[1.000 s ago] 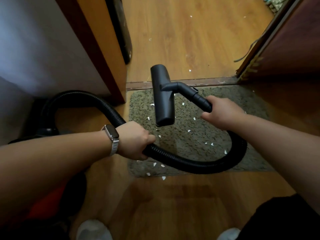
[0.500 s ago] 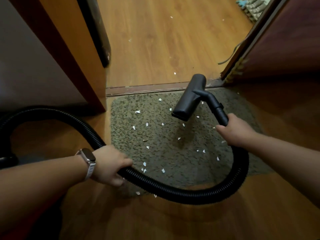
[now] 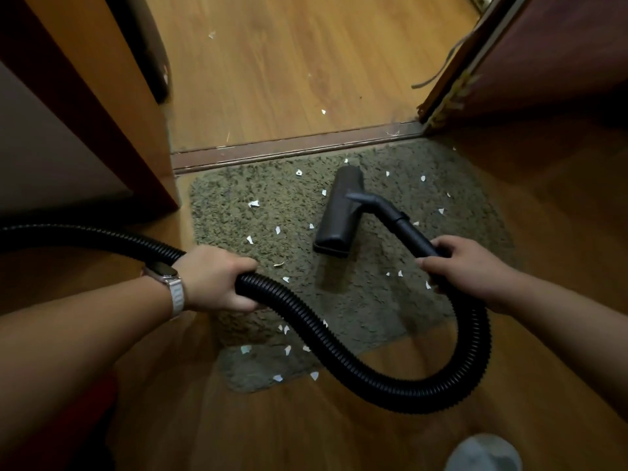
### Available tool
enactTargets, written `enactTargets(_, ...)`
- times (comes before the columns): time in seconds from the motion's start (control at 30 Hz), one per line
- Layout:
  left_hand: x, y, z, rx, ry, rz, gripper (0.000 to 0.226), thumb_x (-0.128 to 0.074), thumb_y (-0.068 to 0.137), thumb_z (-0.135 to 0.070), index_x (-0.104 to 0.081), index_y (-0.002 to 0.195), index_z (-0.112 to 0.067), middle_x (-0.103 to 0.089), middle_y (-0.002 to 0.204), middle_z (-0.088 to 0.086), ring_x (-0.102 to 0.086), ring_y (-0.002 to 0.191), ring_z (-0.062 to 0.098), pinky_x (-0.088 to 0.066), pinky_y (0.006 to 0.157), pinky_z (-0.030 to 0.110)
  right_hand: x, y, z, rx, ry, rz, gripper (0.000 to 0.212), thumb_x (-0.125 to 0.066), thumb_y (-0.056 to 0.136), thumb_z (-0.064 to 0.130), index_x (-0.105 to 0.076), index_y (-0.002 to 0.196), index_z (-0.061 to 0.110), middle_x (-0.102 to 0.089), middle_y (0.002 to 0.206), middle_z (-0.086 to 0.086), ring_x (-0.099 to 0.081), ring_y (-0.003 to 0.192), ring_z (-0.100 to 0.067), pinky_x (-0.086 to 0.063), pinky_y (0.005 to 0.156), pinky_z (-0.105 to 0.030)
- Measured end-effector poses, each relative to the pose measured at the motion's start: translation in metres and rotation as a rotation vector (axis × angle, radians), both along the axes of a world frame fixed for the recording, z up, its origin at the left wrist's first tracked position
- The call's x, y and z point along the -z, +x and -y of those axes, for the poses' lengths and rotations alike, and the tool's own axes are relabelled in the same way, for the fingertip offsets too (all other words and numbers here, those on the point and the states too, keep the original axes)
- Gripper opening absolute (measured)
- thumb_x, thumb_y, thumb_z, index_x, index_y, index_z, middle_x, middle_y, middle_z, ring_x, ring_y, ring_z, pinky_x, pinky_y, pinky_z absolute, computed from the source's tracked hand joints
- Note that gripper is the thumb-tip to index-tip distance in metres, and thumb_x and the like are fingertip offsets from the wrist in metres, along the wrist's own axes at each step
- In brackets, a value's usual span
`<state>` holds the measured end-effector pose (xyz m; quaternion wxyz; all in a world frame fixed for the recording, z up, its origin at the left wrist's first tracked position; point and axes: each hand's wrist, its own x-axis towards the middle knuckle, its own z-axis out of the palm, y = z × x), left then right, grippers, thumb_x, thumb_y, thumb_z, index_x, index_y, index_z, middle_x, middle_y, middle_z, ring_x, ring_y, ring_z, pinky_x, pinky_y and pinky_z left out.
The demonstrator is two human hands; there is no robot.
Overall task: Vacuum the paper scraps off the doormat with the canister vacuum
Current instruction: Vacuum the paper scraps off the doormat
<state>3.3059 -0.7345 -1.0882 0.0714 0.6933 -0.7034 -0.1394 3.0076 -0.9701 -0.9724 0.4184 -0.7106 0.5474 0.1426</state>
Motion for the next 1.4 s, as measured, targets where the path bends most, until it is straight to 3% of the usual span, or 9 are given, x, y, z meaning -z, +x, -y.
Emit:
enactTargets(0.13,-0.002,-0.013,0.001,0.169,-0.212,-0.046,0.068,-0.029,0.073,-0.093,-0.051,0.068,-0.029,-0.054,0.055,-0.012,-0.054,0.045,0.010,-0.043,0.043,0.022,0.002,-0.005,-0.018,-0.010,0.006,0.015,0.019,-0.061,0.098,0.027,-0.056,0.114,0.020,-0.061,0.084,-0.013,-0.063,0.056,-0.022,-0.053,0.049,-0.032)
enactTargets(0.27,-0.010,-0.039,-0.005,0.365,-0.274,-0.039,0.055,-0.044,0.079,-0.082,-0.054,0.074,-0.027,-0.058,0.062,-0.009,-0.059,0.049,0.016,-0.050,0.041,0.029,0.009,0.005,-0.027,-0.119,-0.187,-0.065,0.021,-0.062,0.094,0.034,-0.055,0.110,0.024,-0.067,0.084,-0.008,-0.067,0.059,-0.023,-0.056,0.057,-0.036)
enactTargets(0.37,-0.023,-0.051,-0.014,0.341,-0.270,-0.007,0.057,-0.045,0.079,-0.082,-0.053,0.071,-0.026,-0.056,0.058,-0.008,-0.057,0.046,0.016,-0.047,0.039,0.026,0.017,0.018,-0.037,-0.230,-0.392,-0.116,0.021,-0.064,0.087,0.037,-0.056,0.102,0.026,-0.065,0.082,-0.001,-0.064,0.071,-0.023,-0.054,0.065,-0.037)
enactTargets(0.53,-0.036,-0.055,-0.023,0.236,-0.140,-0.029,0.064,-0.036,0.077,-0.087,-0.051,0.070,-0.025,-0.054,0.060,-0.009,-0.055,0.051,0.016,-0.043,0.049,0.025,0.031,0.038,-0.044,-0.450,-0.519,-0.133,0.020,-0.062,0.087,0.034,-0.054,0.103,0.025,-0.063,0.087,-0.001,-0.061,0.080,-0.027,-0.042,0.060,-0.032)
enactTargets(0.7,-0.030,-0.059,-0.038,0.199,0.094,-0.032,0.069,-0.032,0.071,-0.091,-0.049,0.074,-0.024,-0.049,0.064,-0.010,-0.058,0.063,0.017,-0.046,0.059,0.029,0.066,0.025,-0.050,-0.434,-0.463,-0.120,0.021,-0.062,0.087,0.036,-0.054,0.102,0.024,-0.060,0.082,-0.004,-0.062,0.081,-0.031,-0.042,0.061,-0.032)
enactTargets(0.87,-0.021,-0.052,-0.050,0.267,0.229,0.025,0.072,-0.035,0.073,-0.091,-0.059,0.086,-0.025,-0.062,0.074,-0.008,-0.061,0.069,0.014,-0.052,0.066,0.030,0.082,0.008,-0.046,-0.447,-0.383,-0.143,0.023,-0.064,0.085,0.040,-0.055,0.101,0.026,-0.062,0.081,-0.003,-0.061,0.077,-0.027,-0.050,0.065,-0.034)
enactTargets(1.07,-0.007,-0.037,-0.044,0.421,0.063,0.141,0.053,-0.041,0.076,-0.071,-0.060,0.086,-0.023,-0.066,0.078,-0.001,-0.067,0.070,0.025,-0.052,0.064,0.033,0.094,0.004,-0.053,-0.413,-0.315,-0.100,0.024,-0.069,0.078,0.035,-0.062,0.100,0.027,-0.064,0.077,0.000,-0.060,0.074,-0.022,-0.048,0.066,-0.032)
enactTargets(1.23,0.002,-0.024,-0.051,0.411,0.039,0.115,0.055,-0.039,0.074,-0.073,-0.060,0.082,-0.022,-0.066,0.073,-0.002,-0.066,0.064,0.025,-0.054,0.057,0.034,0.100,0.003,-0.055,-0.433,-0.291,-0.052,0.022,-0.071,0.079,0.032,-0.064,0.098,0.025,-0.064,0.077,-0.001,-0.061,0.074,-0.021,-0.049,0.068,-0.033)
enactTargets(1.4,-0.002,-0.005,-0.057,0.398,0.027,0.175,0.055,-0.039,0.075,-0.075,-0.058,0.076,-0.023,-0.062,0.066,-0.005,-0.062,0.057,0.021,-0.047,0.049,0.029,0.100,0.000,-0.055,-0.469,-0.302,-0.061,0.020,-0.071,0.078,0.033,-0.061,0.095,0.035,-0.063,0.076,0.005,-0.061,0.073,-0.019,-0.048,0.064,-0.032)
